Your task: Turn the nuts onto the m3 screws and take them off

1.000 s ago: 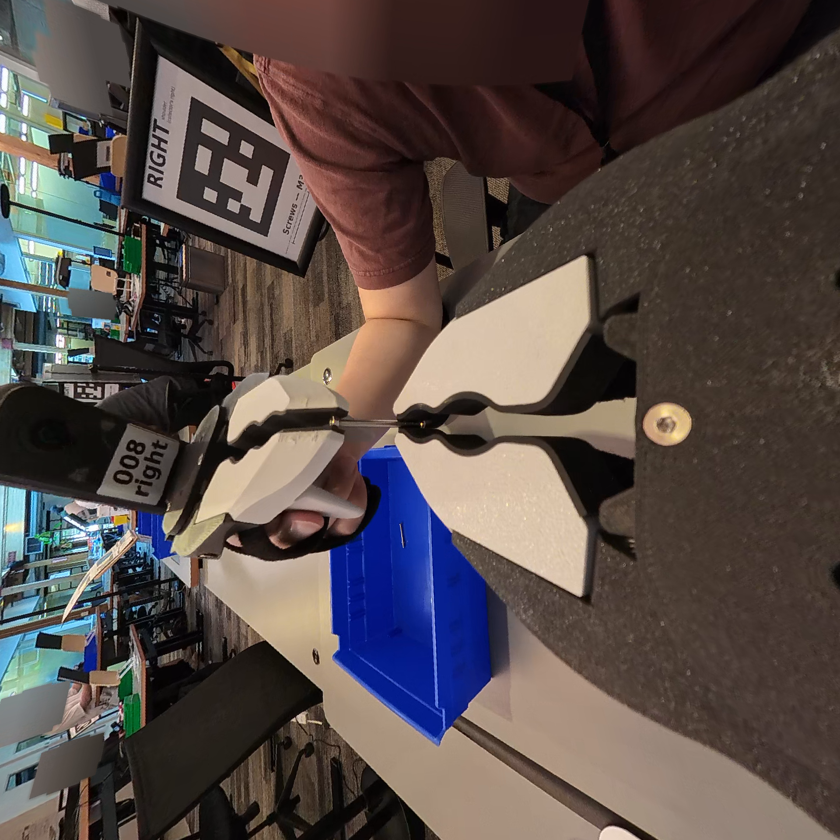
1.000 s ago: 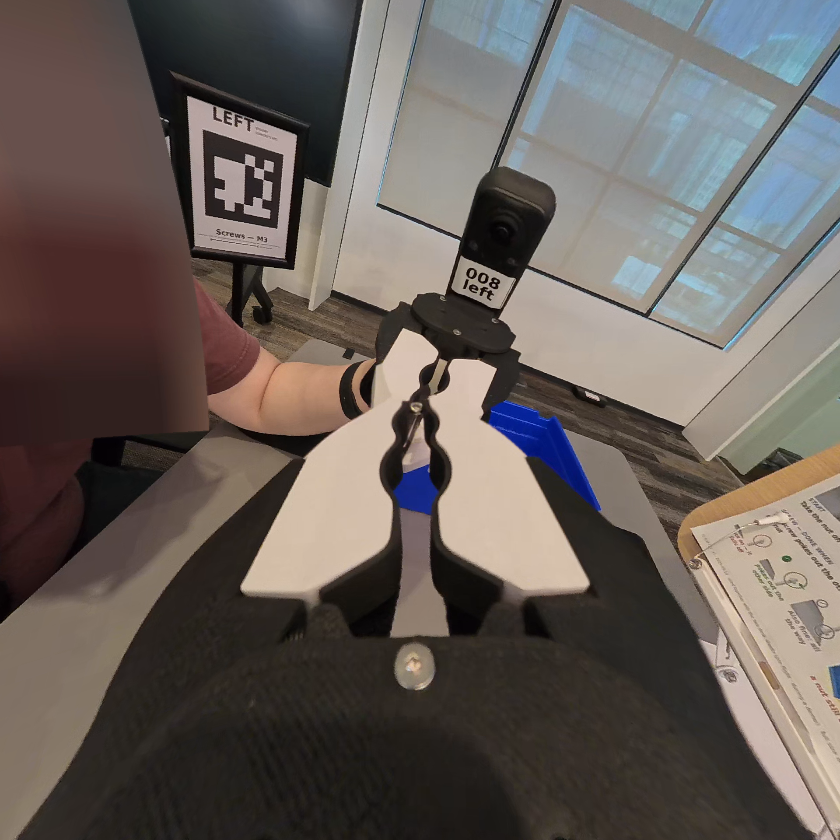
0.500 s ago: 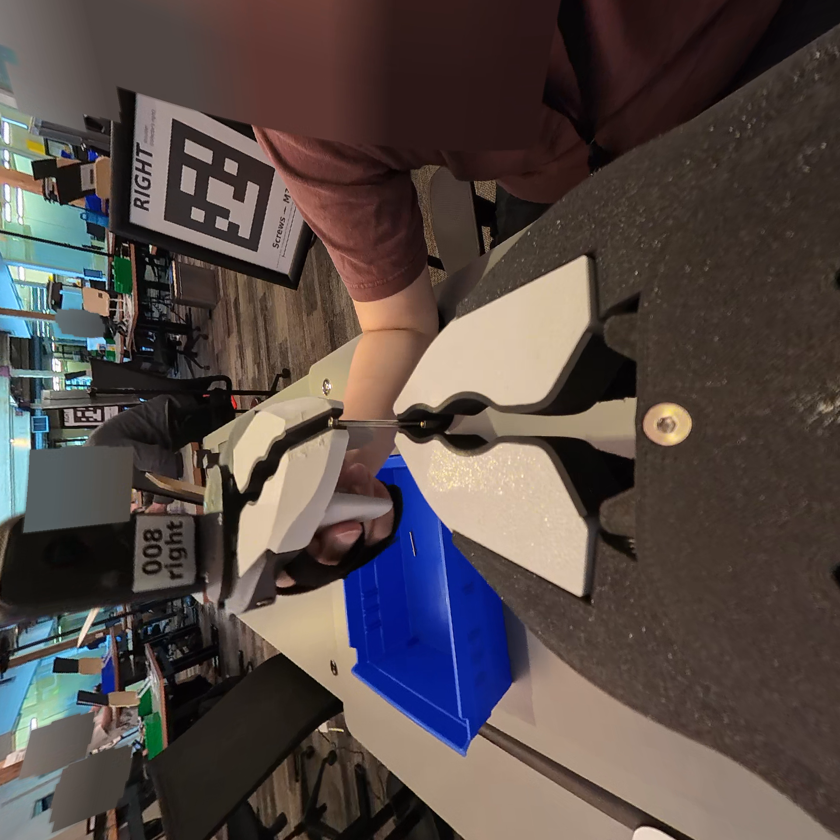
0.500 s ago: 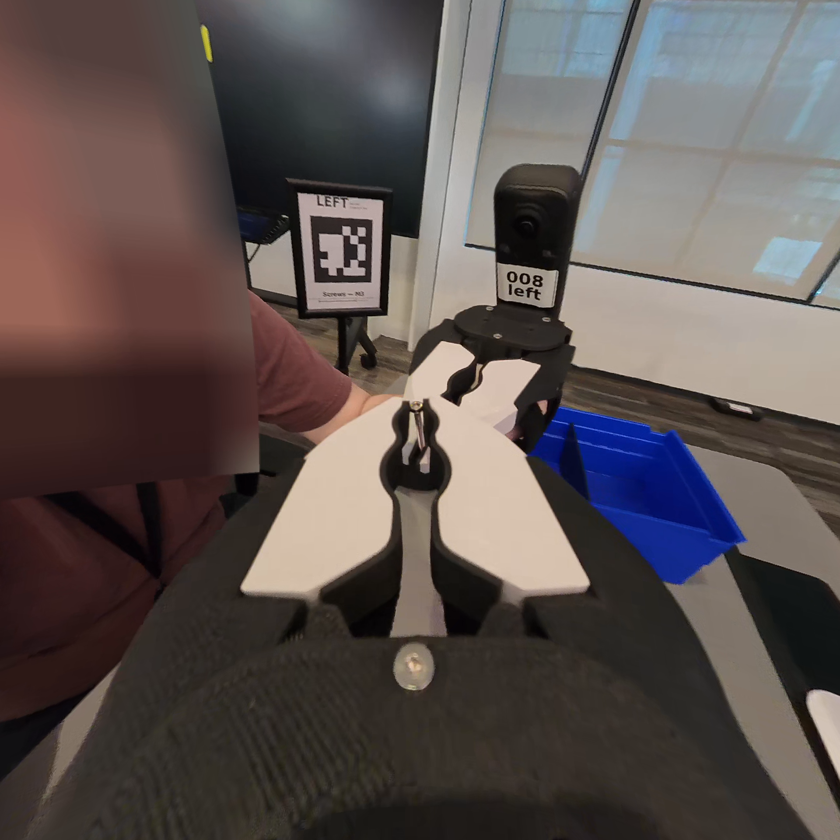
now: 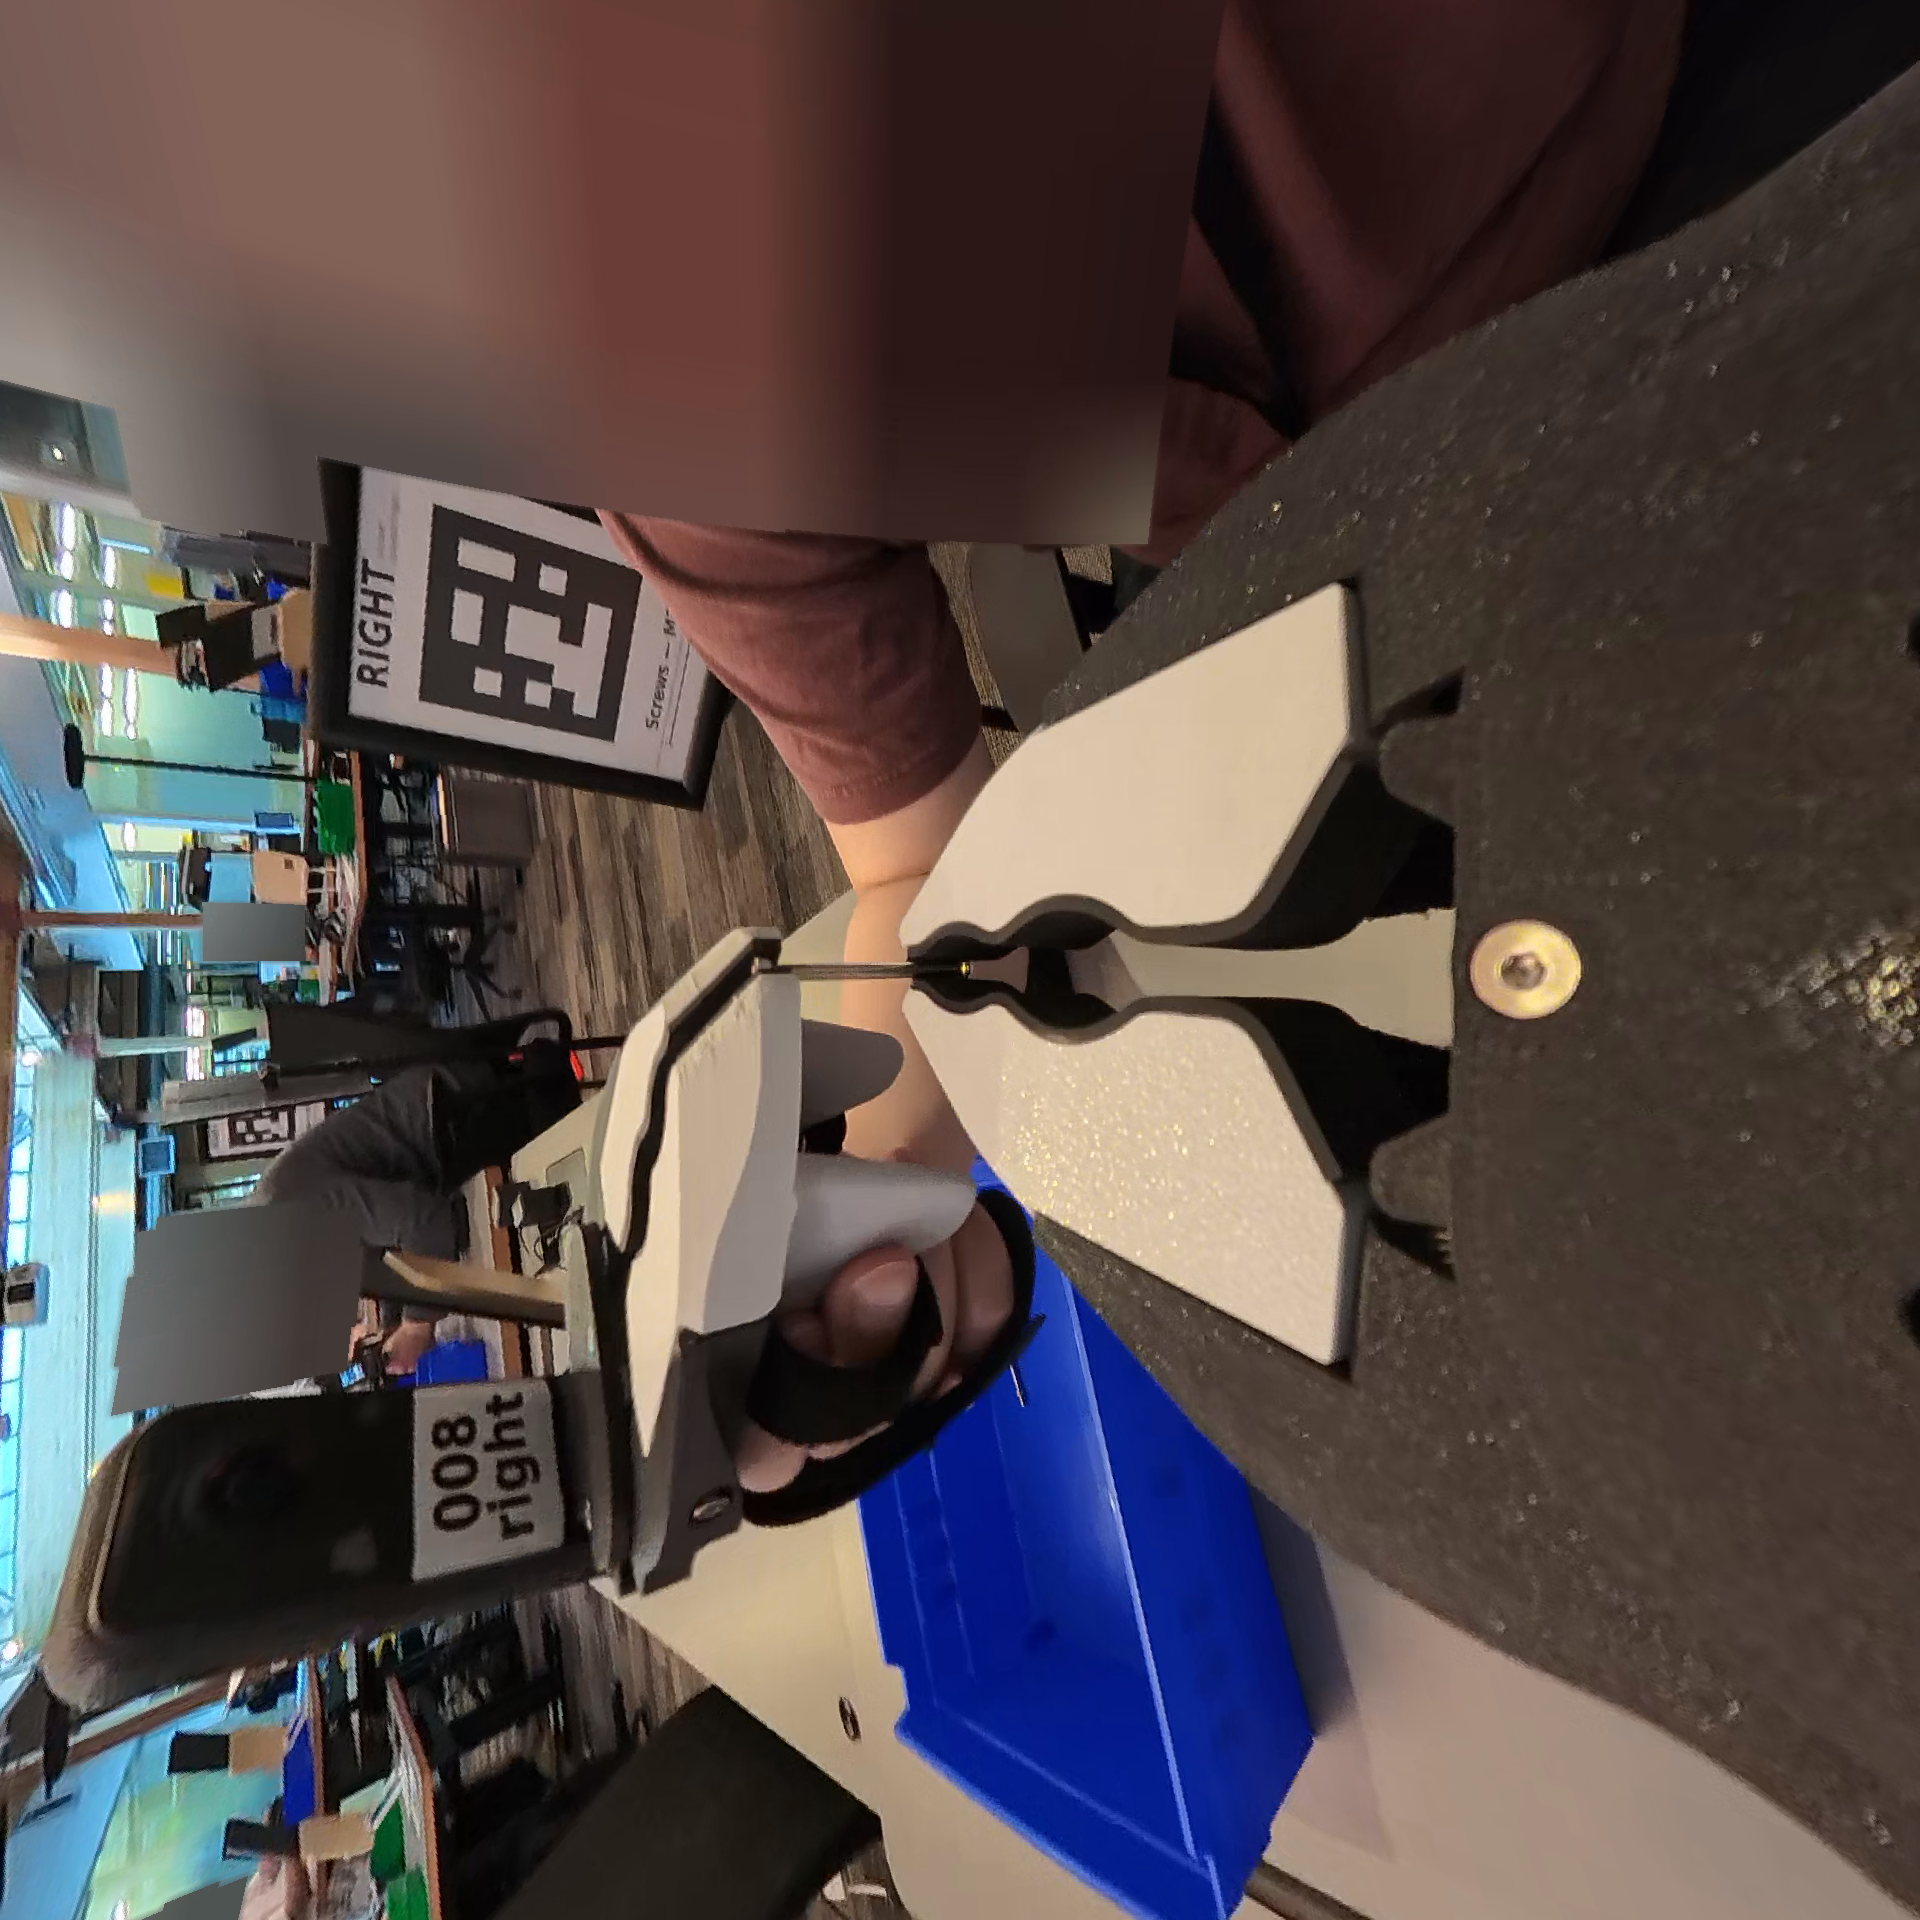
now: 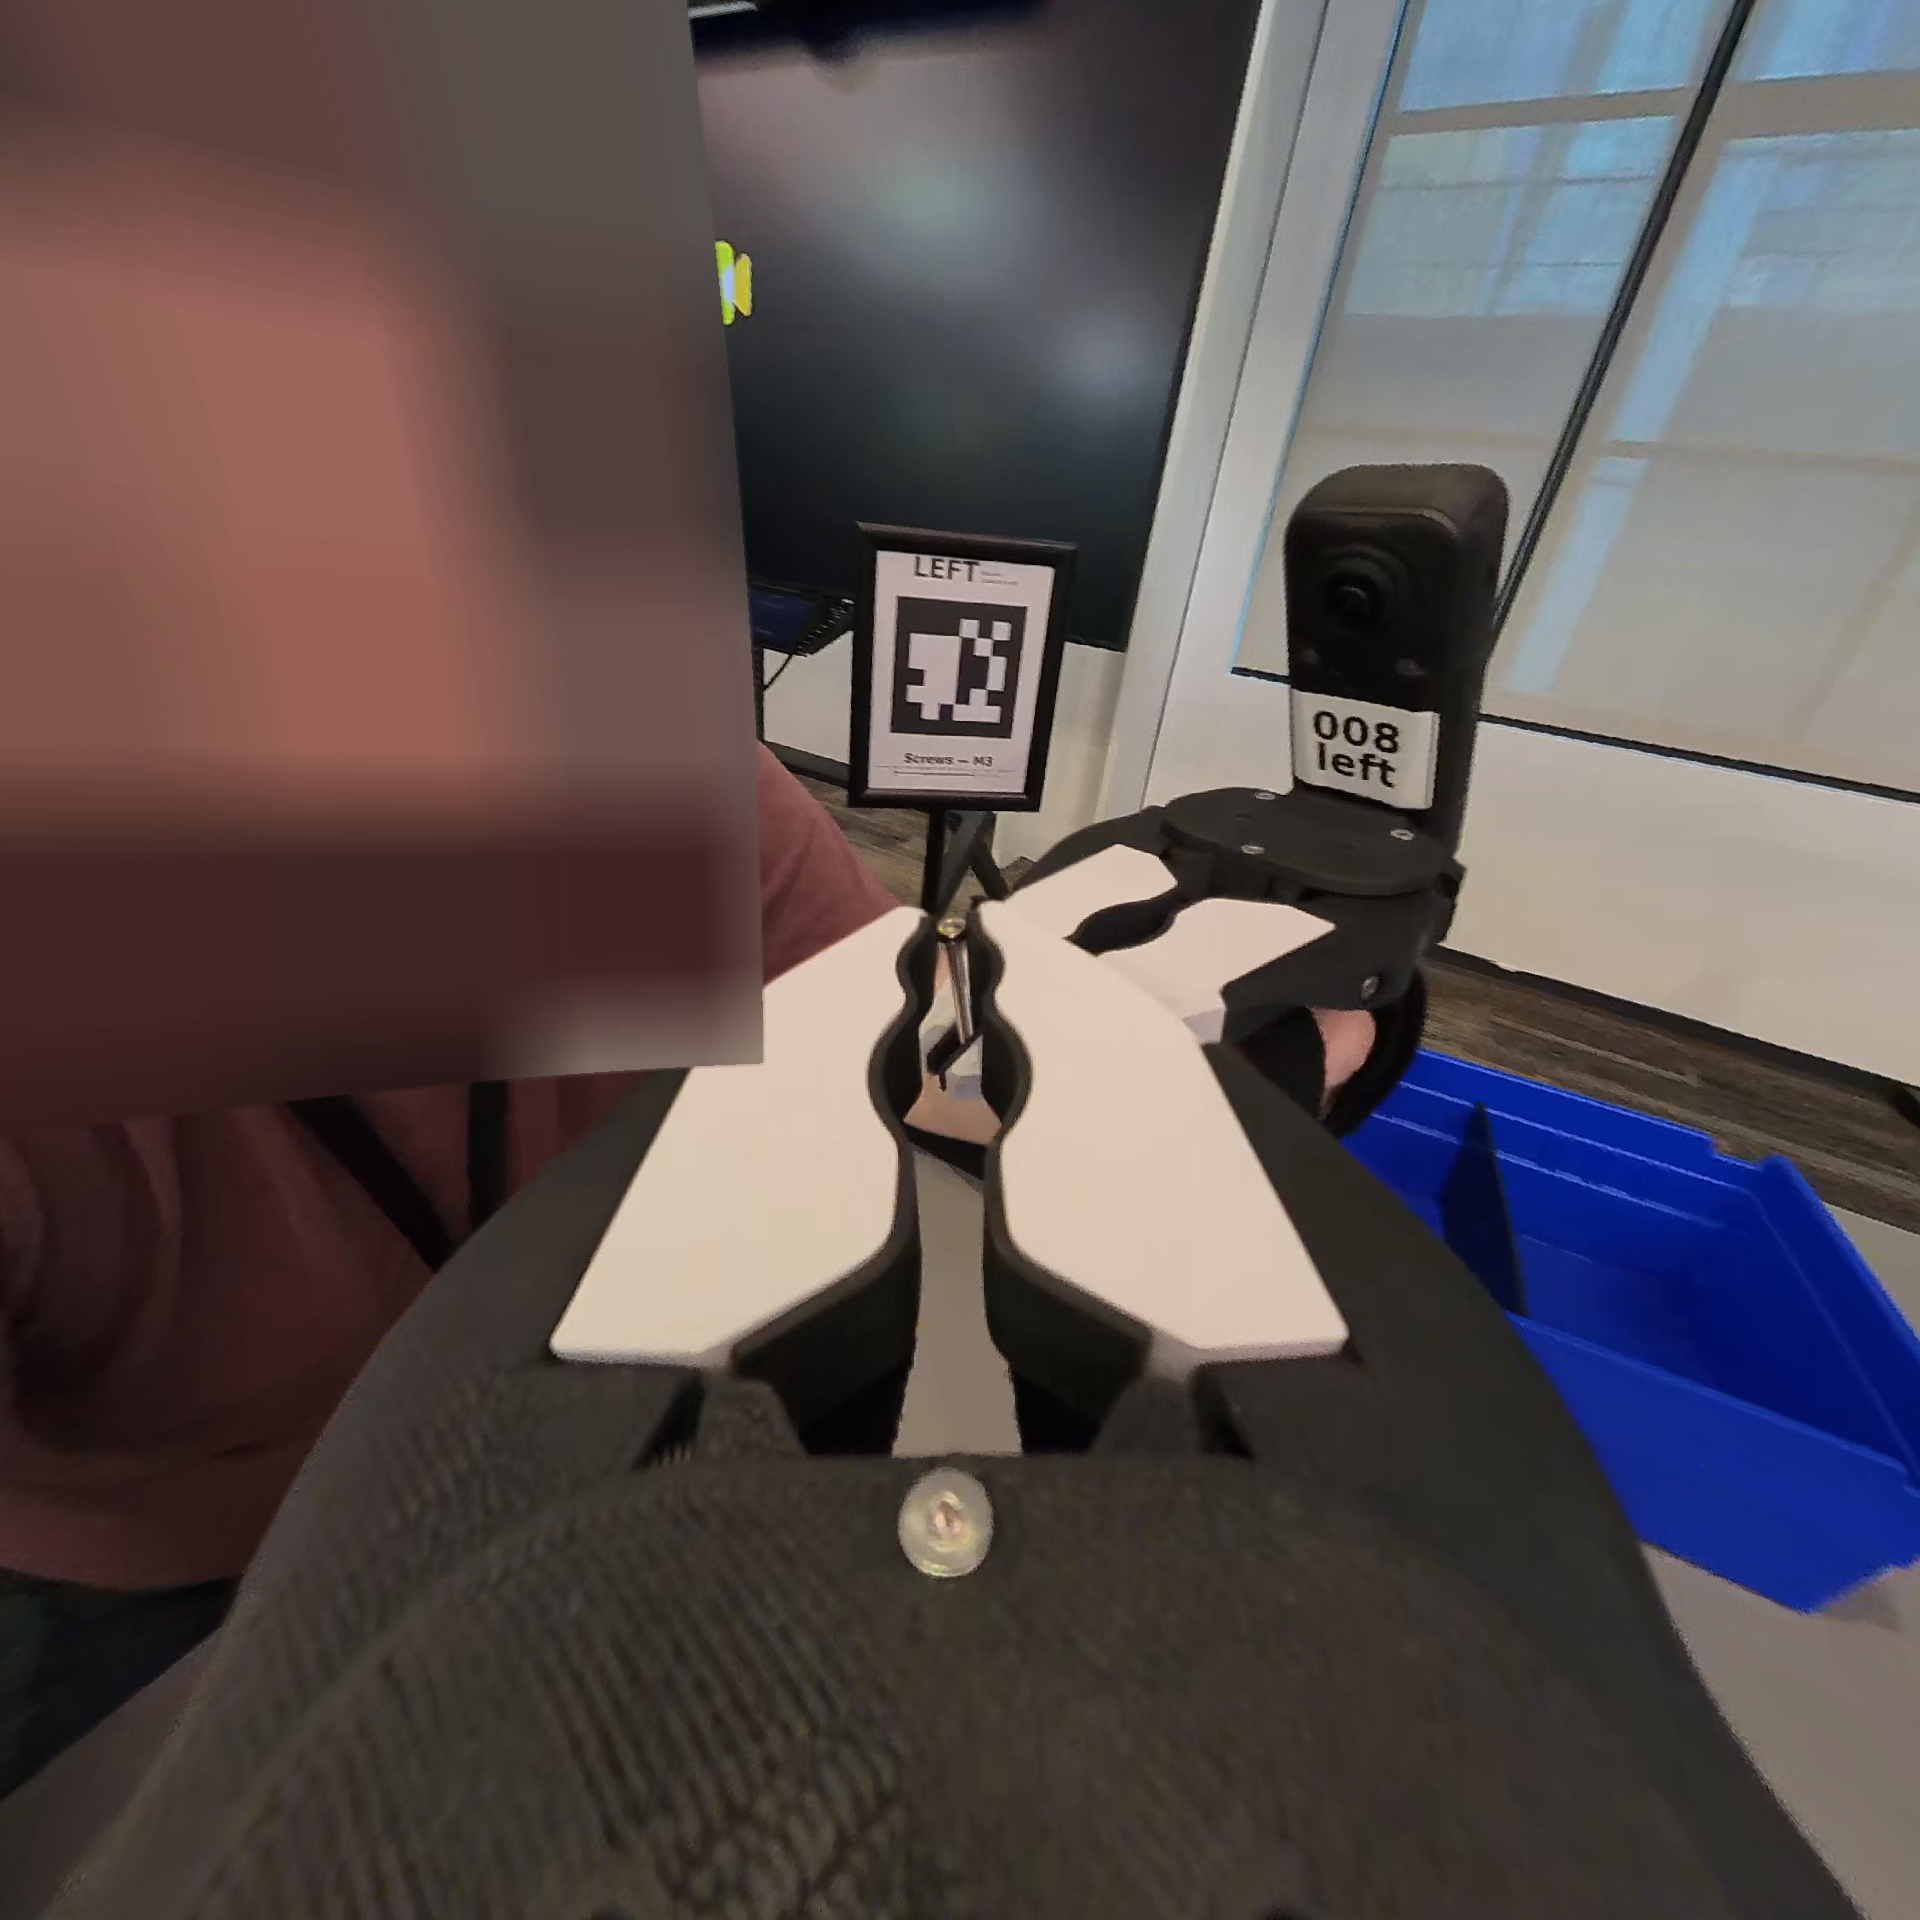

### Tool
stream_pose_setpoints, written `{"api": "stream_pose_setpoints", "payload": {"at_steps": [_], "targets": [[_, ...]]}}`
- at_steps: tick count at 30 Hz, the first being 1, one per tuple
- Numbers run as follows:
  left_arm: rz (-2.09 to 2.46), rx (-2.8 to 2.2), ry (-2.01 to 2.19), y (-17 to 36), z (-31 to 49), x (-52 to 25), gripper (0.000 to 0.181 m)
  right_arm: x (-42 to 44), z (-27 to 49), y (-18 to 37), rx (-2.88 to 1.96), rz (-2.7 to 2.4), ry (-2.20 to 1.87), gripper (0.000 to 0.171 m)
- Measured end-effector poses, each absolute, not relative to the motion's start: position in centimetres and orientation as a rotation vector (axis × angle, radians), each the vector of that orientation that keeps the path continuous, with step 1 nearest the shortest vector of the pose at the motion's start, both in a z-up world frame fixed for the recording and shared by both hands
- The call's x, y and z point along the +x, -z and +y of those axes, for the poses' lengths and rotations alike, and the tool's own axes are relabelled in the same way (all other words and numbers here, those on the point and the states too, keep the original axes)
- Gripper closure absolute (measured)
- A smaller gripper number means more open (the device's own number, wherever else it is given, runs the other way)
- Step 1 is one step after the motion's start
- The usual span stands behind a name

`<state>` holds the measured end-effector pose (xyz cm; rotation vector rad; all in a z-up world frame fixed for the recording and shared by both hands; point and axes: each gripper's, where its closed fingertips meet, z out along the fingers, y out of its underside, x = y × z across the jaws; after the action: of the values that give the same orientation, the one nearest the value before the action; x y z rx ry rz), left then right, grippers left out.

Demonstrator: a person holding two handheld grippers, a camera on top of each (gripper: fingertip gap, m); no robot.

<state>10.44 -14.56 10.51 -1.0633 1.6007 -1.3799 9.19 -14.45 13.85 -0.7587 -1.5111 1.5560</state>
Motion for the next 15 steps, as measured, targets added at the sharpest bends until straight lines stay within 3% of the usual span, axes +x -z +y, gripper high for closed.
{"api": "stream_pose_setpoints", "payload": {"at_steps": [15], "targets": [[1.308,-1.327,1.211,-10.8,-8.0,9.6,0.179,7.7,-7.5,-14.2,-1.105,-1.206,-1.181,0.165]]}}
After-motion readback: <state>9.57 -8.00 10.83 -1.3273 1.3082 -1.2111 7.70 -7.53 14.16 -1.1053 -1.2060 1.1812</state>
